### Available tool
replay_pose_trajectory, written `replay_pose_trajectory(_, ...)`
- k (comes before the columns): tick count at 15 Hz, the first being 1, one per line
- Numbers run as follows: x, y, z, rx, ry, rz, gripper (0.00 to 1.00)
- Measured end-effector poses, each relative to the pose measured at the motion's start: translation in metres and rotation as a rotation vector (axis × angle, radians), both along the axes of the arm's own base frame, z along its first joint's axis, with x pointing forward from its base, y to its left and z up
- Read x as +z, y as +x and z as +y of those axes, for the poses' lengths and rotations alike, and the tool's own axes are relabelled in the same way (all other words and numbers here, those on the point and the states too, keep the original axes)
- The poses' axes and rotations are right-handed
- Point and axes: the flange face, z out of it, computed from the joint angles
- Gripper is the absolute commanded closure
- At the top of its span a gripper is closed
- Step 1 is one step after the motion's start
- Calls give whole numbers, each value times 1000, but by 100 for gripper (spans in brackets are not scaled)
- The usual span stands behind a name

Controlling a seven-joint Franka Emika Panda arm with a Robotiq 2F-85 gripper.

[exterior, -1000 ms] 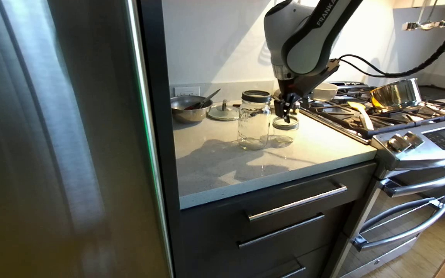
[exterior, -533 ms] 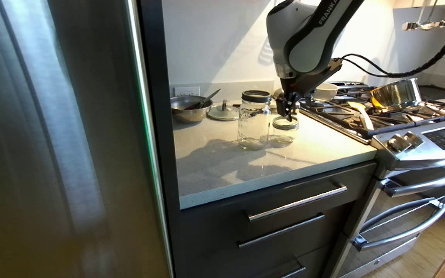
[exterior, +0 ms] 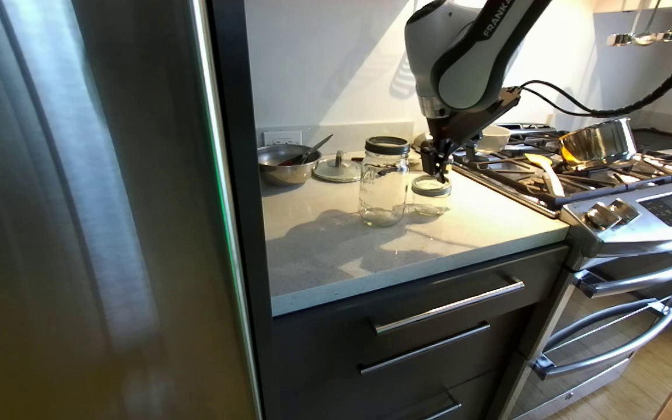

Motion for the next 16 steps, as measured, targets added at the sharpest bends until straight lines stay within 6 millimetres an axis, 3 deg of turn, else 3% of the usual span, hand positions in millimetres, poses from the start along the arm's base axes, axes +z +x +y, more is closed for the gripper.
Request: replay_pose_trajectory(16,2,-2,-9,-36,-8,-7,0)
